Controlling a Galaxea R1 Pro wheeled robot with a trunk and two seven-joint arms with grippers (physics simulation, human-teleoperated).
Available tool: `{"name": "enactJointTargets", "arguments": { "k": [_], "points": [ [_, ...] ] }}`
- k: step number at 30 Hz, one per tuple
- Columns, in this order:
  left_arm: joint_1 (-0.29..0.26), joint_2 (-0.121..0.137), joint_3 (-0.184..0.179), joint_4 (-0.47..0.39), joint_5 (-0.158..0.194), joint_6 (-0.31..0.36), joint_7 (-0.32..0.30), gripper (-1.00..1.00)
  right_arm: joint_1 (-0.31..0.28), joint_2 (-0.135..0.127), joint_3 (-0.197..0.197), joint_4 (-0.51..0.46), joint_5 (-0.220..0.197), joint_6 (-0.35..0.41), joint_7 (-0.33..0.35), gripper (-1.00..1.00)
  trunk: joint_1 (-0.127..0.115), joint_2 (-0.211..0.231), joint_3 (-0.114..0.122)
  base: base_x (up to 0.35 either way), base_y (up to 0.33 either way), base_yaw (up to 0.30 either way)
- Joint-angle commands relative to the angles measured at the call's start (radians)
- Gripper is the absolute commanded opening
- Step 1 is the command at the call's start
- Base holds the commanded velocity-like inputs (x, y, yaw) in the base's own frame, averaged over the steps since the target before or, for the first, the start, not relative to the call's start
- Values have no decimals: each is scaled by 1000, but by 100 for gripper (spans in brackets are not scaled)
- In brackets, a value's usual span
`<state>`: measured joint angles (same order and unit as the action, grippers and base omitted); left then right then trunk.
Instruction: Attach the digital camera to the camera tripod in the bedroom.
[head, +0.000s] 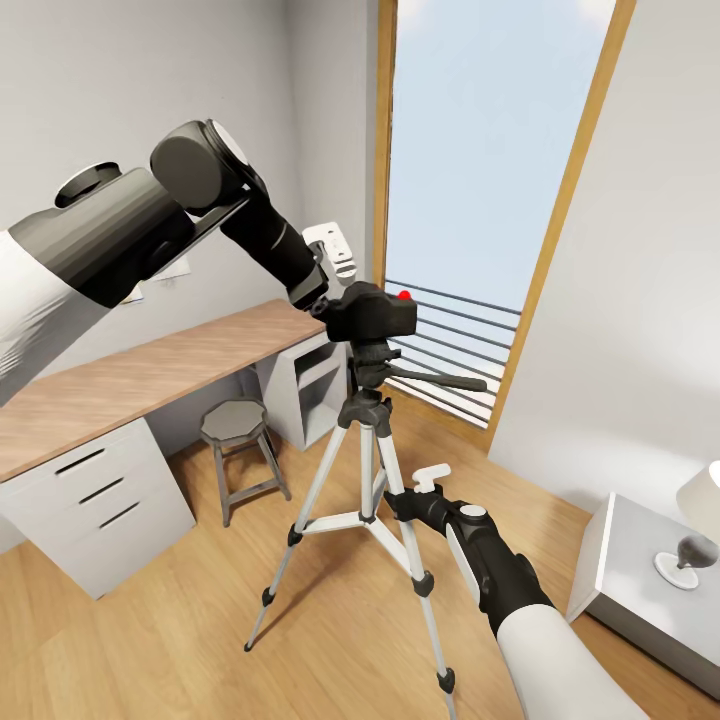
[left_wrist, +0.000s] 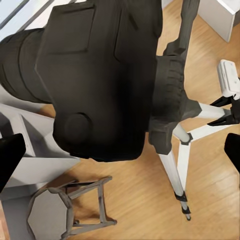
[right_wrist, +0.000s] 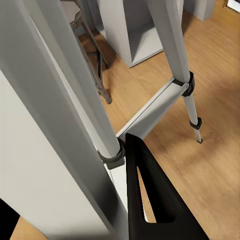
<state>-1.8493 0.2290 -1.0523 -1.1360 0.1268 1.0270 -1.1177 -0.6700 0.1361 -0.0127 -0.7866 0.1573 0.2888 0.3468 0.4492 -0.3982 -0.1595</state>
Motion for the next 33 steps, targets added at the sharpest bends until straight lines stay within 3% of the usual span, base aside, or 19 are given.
{"name": "enactJointTargets", "arguments": {
  "k": [1,15,18,20,21,23,25,27,28,30,31,33],
  "points": [
    [-2,1,-3,-1,10,8,5,100,0,0,0,14,79,4,5,-100,1,-2,-2,0,0,0],
    [-2,6,2,0,10,8,7,100,0,0,0,14,79,4,5,-100,1,-2,-2,0,0,0],
    [-2,19,28,1,19,8,8,100,0,0,0,14,79,4,5,-100,1,-2,-2,0,0,0],
    [-2,38,88,1,37,8,9,100,0,0,0,14,79,4,5,-100,1,-2,-2,0,0,0],
    [-2,52,143,2,54,8,9,100,0,0,0,14,79,4,5,-100,1,-2,-2,0,0,0],
    [-1,68,199,2,74,8,10,100,0,-1,0,14,79,4,5,-100,1,-2,-2,0,0,0],
    [16,104,301,8,112,8,11,100,0,-1,0,14,79,4,5,-100,1,-2,-2,0,0,0],
    [36,126,350,13,129,8,11,100,0,-1,0,14,79,4,5,-100,1,-2,-2,0,0,0],
    [63,151,400,18,144,8,11,100,0,-1,0,14,79,4,5,-100,1,-2,-2,0,0,0],
    [95,177,453,21,158,8,11,100,0,-1,0,14,79,4,6,-100,1,-2,-2,0,0,0],
    [132,202,504,24,169,8,11,100,0,-1,0,14,79,4,6,-100,1,-2,-2,0,0,0],
    [191,233,573,30,180,8,12,100,0,-1,0,14,79,4,6,-100,1,-2,-2,0,0,0]
  ]
}}
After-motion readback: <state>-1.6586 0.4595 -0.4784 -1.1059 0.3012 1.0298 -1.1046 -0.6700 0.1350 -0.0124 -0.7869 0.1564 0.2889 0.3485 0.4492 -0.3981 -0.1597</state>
